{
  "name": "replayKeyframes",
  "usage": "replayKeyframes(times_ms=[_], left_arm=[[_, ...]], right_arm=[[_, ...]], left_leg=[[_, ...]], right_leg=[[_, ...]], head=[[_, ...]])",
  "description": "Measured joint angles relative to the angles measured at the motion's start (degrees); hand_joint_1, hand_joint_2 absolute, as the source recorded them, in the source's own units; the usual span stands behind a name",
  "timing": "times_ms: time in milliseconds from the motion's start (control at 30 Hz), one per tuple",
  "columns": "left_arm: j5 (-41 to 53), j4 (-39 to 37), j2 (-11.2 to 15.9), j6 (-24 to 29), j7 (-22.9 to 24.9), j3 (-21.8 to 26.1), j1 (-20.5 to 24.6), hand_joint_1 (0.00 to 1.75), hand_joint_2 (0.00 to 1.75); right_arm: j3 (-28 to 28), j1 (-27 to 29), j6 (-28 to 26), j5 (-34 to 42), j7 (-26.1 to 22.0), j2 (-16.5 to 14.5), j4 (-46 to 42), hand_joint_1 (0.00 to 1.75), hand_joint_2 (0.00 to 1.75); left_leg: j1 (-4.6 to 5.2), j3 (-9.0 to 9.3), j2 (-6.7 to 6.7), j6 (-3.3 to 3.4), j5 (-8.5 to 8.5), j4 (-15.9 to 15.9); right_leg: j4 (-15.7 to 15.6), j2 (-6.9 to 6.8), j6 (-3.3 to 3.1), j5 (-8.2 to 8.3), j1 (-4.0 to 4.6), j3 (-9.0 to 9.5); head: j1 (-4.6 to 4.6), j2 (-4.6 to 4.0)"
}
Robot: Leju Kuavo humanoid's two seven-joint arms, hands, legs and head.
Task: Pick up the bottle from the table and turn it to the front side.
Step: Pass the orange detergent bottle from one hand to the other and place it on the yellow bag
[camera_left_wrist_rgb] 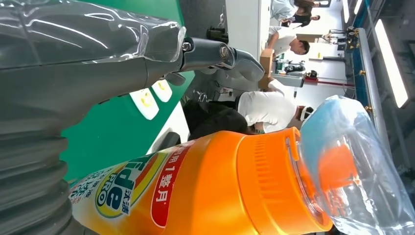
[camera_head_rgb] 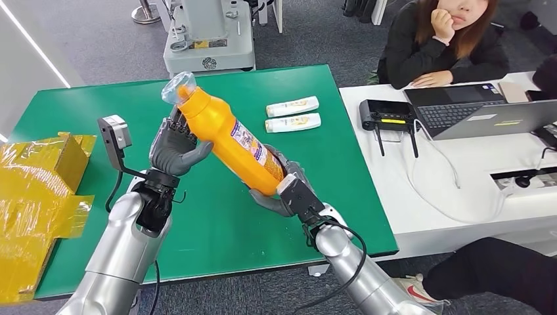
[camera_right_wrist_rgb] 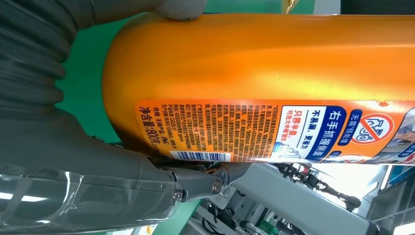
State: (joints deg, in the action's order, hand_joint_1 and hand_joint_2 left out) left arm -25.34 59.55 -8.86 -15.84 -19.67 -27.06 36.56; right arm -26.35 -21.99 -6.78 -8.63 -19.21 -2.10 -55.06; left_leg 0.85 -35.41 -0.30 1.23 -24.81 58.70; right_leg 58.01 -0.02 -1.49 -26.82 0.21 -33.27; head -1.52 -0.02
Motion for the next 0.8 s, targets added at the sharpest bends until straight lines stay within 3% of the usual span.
replayKeyframes(times_ms=[167,467,800], left_arm=[[-2.5,-0.5,-0.3,-2.0,2.0,0.0,0.3,0.0,1.75],[-25.8,-7.2,-1.9,-19.1,20.4,-1.9,2.4,0.0,1.75],[-36.7,-9.9,-0.3,-21.5,25.0,-7.2,4.0,0.0,1.75]], right_arm=[[0.3,0.0,-0.1,-0.3,0.1,0.0,0.2,1.75,1.75],[0.5,-0.7,-0.1,-7.1,0.4,0.0,3.1,1.75,1.75],[2.1,-1.2,-1.3,-7.5,-1.4,0.2,5.4,1.75,1.75]], left_leg=[[0.0,0.0,0.01,0.0,0.0,0.0],[0.02,-0.04,0.03,0.0,0.0,0.0],[0.0,-0.04,0.04,0.0,0.0,0.0]], right_leg=[[0.0,0.01,0.0,0.0,0.0,-0.01],[0.0,0.03,0.03,0.03,-0.02,-0.02],[0.0,0.05,0.04,0.03,-0.01,-0.06]], head=[[0.0,0.0],[0.0,0.0],[-0.01,0.0]])
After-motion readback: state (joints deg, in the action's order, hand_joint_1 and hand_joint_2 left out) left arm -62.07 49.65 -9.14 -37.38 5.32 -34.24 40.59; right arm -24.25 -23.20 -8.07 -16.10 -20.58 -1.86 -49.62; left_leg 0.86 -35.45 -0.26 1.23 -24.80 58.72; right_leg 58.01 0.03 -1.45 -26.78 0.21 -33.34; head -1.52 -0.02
